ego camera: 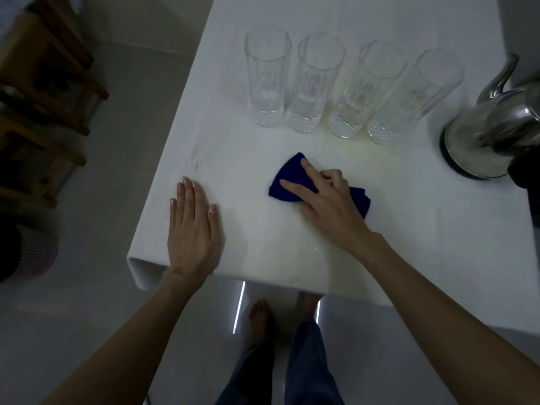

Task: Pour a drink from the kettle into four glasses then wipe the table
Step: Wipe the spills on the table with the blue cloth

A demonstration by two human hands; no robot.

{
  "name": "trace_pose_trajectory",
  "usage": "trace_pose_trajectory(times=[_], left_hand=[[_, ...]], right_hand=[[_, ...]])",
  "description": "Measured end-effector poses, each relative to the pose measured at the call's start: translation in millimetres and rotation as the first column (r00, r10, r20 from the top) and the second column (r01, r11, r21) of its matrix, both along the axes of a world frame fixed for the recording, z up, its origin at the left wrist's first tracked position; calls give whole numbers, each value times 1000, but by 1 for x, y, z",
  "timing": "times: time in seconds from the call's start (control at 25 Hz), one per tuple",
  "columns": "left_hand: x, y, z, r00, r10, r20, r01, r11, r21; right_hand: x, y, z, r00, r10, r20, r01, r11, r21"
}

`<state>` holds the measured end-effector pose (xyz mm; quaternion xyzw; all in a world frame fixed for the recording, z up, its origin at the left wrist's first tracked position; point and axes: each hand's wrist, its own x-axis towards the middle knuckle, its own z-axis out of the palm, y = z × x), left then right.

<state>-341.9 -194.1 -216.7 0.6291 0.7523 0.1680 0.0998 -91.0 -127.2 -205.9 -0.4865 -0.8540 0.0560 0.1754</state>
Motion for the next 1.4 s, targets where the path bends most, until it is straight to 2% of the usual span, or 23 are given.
trace_pose_trajectory(times=[0.08, 0.12, 0.2, 0.24, 0.32, 0.56, 0.6, 0.68, 0.76, 0.8, 0.96, 1.0, 1.12, 1.2, 1.28, 1.4], left_hand=[[0, 0, 0, 1000, -4, -2, 4, 1000, 6], [0, 0, 0, 1000, -3, -4, 3, 1000, 9], [1, 1, -1, 1000, 3, -6, -3, 1000, 25], [1, 1, -1, 1000, 7, -7, -6, 1000, 31], [1, 1, -1, 1000, 12, -7, -12, 999, 36], [0, 1, 0, 1000, 12, 0, -12, 1000, 20], [-1, 1, -1, 1000, 10, 2, -10, 1000, 13], [-2, 0, 1, 1000, -5, 13, 5, 1000, -9], [-6, -2, 3, 999, -42, 21, 42, 999, -22], [-9, -3, 5, 998, -54, 19, 55, 998, -23], [-18, -7, 4, 1000, 7, 7, -7, 1000, -22], [-18, -8, 4, 1000, 23, 11, -23, 999, -35], [-20, -8, 3, 999, 36, 11, -36, 998, -51], [-19, -8, 2, 999, 39, 2, -39, 999, -29], [-19, -7, 2, 999, 50, 11, -49, 998, -26], [-18, -7, 3, 998, 60, 26, -59, 998, -31]], right_hand=[[16, -3, 4, 994, -98, -43, 99, 994, 38], [21, -1, 4, 972, -223, -75, 227, 973, 50], [20, 8, 0, 869, -478, -123, 485, 874, 24], [13, 14, -3, 827, -547, -129, 553, 833, 13], [-11, 24, -7, 800, -588, -116, 594, 804, 16], [-84, 39, -8, 888, -450, -95, 457, 888, 55], [-90, 40, -8, 917, -388, -89, 395, 914, 91], [-85, 31, -11, 987, -157, -39, 161, 980, 119], [-67, 25, -9, 998, 57, -27, -55, 994, 94], [-59, 29, -7, 996, 76, -42, -72, 994, 85], [-81, 53, -9, 974, -209, -92, 220, 967, 125], [-94, 53, -13, 972, -212, -100, 226, 959, 169], [-113, 41, -15, 999, -30, -42, 37, 982, 185], [-114, 49, -11, 995, -68, -71, 80, 981, 179], [-129, 61, -5, 974, -203, -103, 215, 968, 128], [-155, 66, 3, 961, -277, -6, 276, 959, -68]])
